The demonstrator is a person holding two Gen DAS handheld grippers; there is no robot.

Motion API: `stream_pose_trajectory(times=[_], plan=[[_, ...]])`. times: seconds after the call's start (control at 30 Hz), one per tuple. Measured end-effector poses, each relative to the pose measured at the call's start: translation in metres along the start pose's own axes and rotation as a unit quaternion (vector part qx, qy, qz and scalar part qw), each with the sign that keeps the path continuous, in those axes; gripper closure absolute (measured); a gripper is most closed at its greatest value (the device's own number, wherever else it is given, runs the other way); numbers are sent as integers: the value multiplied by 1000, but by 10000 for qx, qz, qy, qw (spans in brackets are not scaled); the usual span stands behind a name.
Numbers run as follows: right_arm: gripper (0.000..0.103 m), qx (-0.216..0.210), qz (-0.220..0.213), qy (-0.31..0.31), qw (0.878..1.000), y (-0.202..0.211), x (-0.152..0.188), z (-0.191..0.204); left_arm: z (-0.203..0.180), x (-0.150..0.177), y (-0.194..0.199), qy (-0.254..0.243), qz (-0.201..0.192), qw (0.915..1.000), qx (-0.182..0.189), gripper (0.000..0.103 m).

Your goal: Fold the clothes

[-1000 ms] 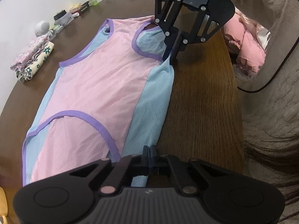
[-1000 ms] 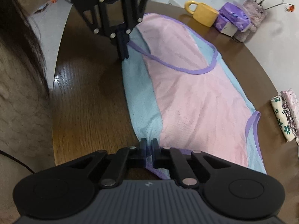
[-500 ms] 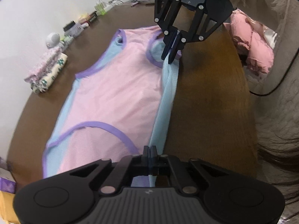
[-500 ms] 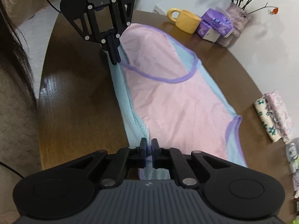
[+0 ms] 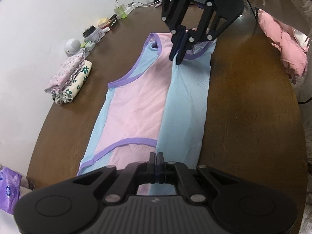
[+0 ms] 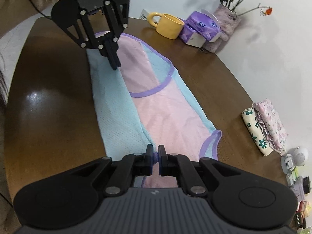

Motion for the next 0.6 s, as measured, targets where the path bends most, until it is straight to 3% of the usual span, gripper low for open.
stream_pose_trajectory(times=[0.6], plan=[[98,-335,161,-283,9989,-42,7,-24,21,4,-34,133,68,9997,173,103]])
Point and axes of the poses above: each gripper's, at about its wrist camera, not at the fingertips, and y roughly against the way its jaws point, z to its left, x to its underside, the point moved 5 cm from there along -y, roughly the way its jaws point, and after that the axes turned 6 degrees about z, right-handed, at the moved point
